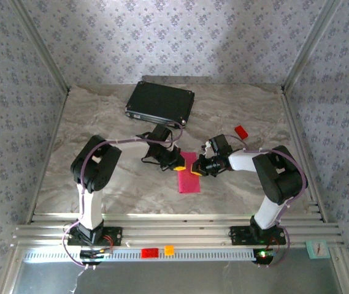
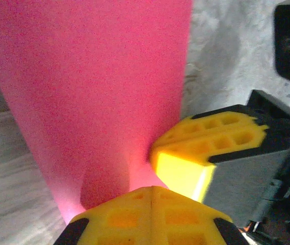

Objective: Fold a paper plane with a square sheet of paper (pick it up from the middle)

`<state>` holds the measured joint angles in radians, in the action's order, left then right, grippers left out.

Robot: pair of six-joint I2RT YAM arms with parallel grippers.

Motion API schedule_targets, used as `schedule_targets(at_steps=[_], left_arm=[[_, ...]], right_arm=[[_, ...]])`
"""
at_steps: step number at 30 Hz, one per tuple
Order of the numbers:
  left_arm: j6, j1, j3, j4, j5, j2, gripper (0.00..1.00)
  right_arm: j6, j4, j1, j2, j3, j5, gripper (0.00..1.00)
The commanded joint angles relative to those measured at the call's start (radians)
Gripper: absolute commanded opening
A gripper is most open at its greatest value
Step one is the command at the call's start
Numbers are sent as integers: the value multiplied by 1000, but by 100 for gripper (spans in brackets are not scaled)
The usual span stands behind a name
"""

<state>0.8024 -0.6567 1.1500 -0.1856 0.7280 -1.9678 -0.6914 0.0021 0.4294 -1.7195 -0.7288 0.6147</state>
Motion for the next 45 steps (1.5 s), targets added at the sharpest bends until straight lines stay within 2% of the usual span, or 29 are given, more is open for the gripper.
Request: schedule_targets(at_steps=[1, 4, 9, 17, 26, 35, 38, 45], left_arm=[[-56, 1, -35, -61, -58, -25, 0], [-114, 6, -65, -132, -147, -30, 0], [-140, 16, -68, -156, -183, -17, 0], [-116, 20, 28, -122, -93, 44, 0], [-108, 47, 45, -58, -50, -22, 1], [-158, 67, 41, -231, -251, -74, 1], [-169, 67, 60, -235, -230, -48, 1], [-174, 61, 130, -182, -98, 16, 4]], right_arm=[[-13, -165, -8, -58, 66, -152, 0], [-15, -162, -8, -57, 72, -154, 0], [-13, -166, -8, -53, 78, -156, 0], [-14, -169, -9, -45, 77, -160, 0], [-20, -157, -9, -48, 86, -162, 0], [-20, -157, -9, -48, 89, -161, 0], [-20, -157, -10, -48, 89, -161, 0], [-22, -157, -9, -46, 86, -162, 0]])
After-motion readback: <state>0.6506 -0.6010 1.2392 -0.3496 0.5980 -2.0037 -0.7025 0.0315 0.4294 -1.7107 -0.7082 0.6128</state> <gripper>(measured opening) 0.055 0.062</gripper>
